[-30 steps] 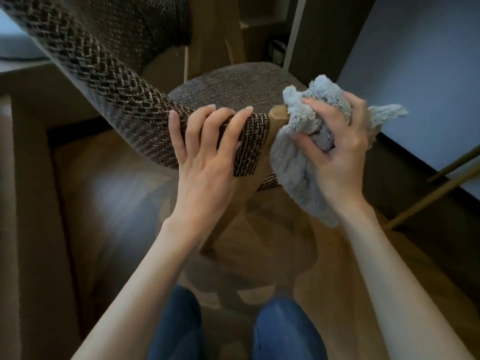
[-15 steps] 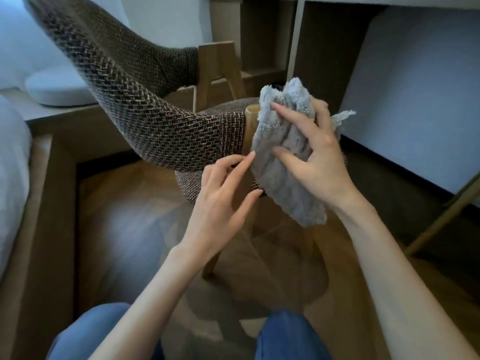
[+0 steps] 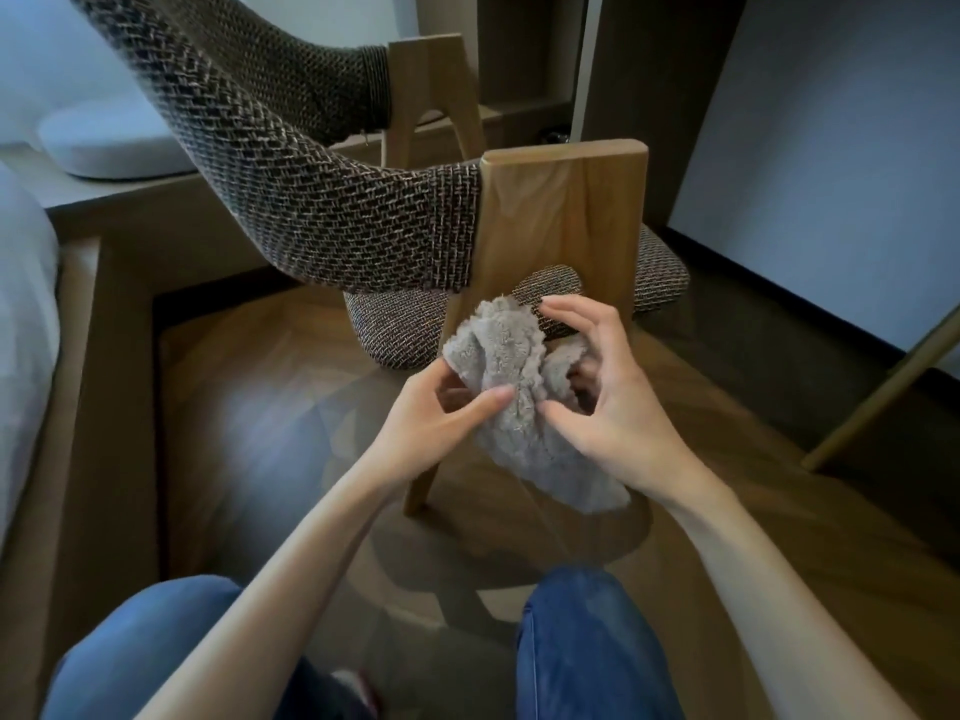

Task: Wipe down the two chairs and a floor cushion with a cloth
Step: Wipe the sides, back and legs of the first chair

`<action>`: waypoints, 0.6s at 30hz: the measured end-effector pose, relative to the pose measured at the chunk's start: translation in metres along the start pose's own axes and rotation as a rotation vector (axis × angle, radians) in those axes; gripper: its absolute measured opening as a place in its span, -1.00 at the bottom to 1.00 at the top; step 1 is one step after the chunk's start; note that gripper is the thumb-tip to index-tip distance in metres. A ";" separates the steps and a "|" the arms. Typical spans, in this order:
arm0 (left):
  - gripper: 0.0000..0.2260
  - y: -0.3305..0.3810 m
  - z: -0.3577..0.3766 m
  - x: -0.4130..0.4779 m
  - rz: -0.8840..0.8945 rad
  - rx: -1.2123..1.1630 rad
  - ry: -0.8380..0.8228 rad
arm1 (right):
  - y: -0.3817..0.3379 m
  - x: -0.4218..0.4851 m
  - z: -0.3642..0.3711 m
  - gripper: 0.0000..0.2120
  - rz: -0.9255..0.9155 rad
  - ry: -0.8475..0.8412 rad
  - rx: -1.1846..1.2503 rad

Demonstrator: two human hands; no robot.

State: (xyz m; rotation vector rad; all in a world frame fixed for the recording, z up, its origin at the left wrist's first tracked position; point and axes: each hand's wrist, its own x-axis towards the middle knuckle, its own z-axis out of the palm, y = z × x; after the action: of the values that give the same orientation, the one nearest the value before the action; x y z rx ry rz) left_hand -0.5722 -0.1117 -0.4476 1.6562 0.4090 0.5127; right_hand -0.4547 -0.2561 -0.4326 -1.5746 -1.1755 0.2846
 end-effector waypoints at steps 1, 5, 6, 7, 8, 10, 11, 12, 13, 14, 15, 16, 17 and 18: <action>-0.75 -0.002 0.000 0.000 -0.021 -0.007 0.036 | 0.003 -0.002 0.000 -0.23 0.002 0.035 -0.012; -0.68 -0.014 -0.014 -0.001 -0.106 -0.045 0.138 | 0.014 -0.011 -0.003 -0.20 0.058 0.201 0.040; -0.71 -0.016 -0.019 -0.001 -0.105 -0.040 0.161 | 0.018 -0.013 -0.004 -0.21 0.062 0.238 0.047; -0.73 -0.018 -0.022 -0.001 -0.100 -0.032 0.177 | 0.021 -0.015 -0.005 -0.22 0.071 0.269 0.066; -0.74 -0.019 -0.024 -0.001 -0.093 -0.020 0.182 | 0.024 -0.016 -0.006 -0.24 0.085 0.288 0.103; -0.73 -0.021 -0.023 -0.002 -0.092 0.005 0.168 | 0.029 -0.017 -0.005 -0.28 0.111 0.298 0.144; -0.70 -0.022 -0.021 -0.003 -0.099 0.002 0.151 | 0.032 -0.016 -0.004 -0.32 0.126 0.291 0.123; -0.66 -0.021 -0.019 -0.004 -0.105 -0.017 0.128 | 0.034 -0.016 -0.003 -0.36 0.144 0.266 0.084; -0.61 -0.019 -0.016 -0.006 -0.101 -0.044 0.109 | 0.035 -0.016 -0.001 -0.42 0.172 0.213 0.049; -0.58 -0.017 -0.014 -0.008 -0.087 -0.065 0.095 | 0.036 -0.017 0.001 -0.47 0.212 0.135 0.032; -0.59 -0.014 -0.012 -0.009 -0.067 -0.063 0.086 | 0.036 -0.019 0.003 -0.51 0.259 0.042 0.045; -0.64 -0.011 -0.012 -0.010 -0.050 -0.040 0.076 | 0.036 -0.022 0.004 -0.52 0.297 -0.042 0.064; -0.69 -0.009 -0.012 -0.012 -0.042 -0.009 0.063 | 0.035 -0.025 0.006 -0.52 0.318 -0.099 0.080; -0.73 -0.007 -0.012 -0.013 -0.039 0.017 0.051 | 0.033 -0.028 0.009 -0.50 0.330 -0.124 0.083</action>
State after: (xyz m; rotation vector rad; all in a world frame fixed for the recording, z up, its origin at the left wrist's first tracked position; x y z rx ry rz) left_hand -0.5893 -0.1077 -0.4548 1.6506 0.4836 0.5242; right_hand -0.4566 -0.2699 -0.4746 -1.6938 -0.9793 0.6472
